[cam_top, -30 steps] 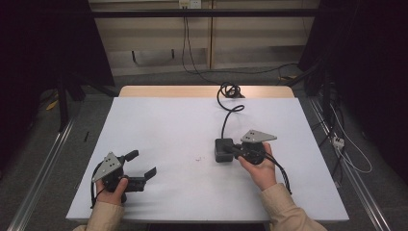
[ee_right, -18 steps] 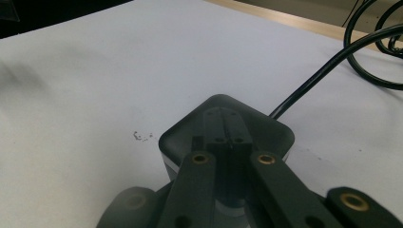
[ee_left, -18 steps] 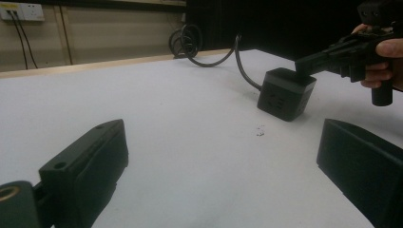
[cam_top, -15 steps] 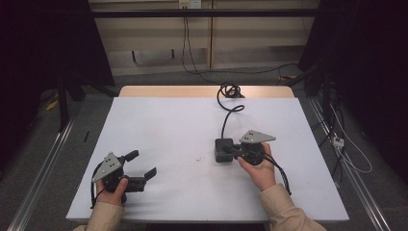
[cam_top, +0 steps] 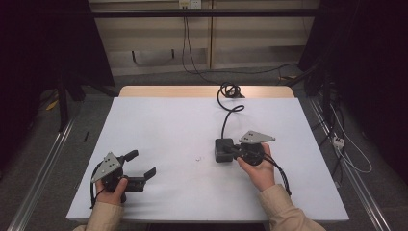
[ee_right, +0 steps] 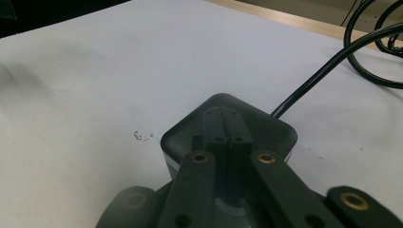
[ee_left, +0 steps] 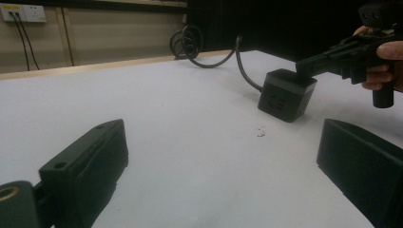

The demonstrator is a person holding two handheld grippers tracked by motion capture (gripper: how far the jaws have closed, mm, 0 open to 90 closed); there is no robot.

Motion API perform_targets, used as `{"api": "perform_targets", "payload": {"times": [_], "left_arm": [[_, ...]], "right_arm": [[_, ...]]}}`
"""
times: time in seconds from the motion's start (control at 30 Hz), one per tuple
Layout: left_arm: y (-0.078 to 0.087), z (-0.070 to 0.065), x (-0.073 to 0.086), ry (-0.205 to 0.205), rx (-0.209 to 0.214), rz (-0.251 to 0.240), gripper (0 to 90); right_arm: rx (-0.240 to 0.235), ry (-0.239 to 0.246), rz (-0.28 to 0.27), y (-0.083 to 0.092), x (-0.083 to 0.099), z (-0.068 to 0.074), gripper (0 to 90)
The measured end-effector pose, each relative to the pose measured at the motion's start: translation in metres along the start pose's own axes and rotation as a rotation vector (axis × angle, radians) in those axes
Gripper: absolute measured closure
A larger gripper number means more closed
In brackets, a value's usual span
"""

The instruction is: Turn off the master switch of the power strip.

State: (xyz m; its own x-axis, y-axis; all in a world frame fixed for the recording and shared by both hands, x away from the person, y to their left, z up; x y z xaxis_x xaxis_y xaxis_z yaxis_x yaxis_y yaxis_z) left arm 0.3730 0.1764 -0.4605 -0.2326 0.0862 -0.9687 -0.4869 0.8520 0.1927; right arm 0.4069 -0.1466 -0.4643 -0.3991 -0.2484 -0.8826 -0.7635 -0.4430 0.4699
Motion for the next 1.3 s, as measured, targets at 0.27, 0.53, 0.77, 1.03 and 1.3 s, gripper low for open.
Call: {"api": "perform_targets", "payload": {"times": [0.27, 0.53, 0.77, 1.03, 1.3], "left_arm": [[0.001, 0.001, -0.002, -0.005, -0.002, -0.006, 3.0], [0.001, 0.000, -0.001, -0.003, -0.003, -0.004, 3.0], [0.002, 0.001, -0.001, -0.004, -0.004, -0.007, 3.0], [0.003, 0.001, -0.001, 0.000, -0.006, -0.010, 3.0], [0.004, 0.001, -0.001, 0.001, -0.004, -0.010, 3.0]], "right_arm": [[0.003, -0.005, 0.000, 0.000, 0.000, 0.000, 90.0], [0.008, -0.027, -0.016, 0.001, -0.003, -0.001, 90.0], [0.007, -0.032, -0.012, 0.002, -0.003, 0.000, 90.0], [0.003, -0.053, -0.030, 0.007, -0.005, -0.001, 90.0], [-0.030, -0.090, -0.055, 0.012, -0.009, 0.002, 82.7]]}}
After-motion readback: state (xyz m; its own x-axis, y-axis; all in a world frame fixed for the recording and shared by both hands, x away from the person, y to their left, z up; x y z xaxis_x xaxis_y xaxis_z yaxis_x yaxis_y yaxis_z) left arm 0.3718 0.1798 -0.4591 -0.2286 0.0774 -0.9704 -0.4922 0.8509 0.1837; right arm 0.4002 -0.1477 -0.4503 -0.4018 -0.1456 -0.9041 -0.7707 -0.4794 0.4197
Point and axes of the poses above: each handheld gripper's, and its own axes: y roughly backward along the jaws, x roughly out of its underside, z roughly to its left, the point moved 7 cm from there along -y, roughly forward along the jaws, and after that the axes turned 10 degrees about x, right-handed, at the moved point
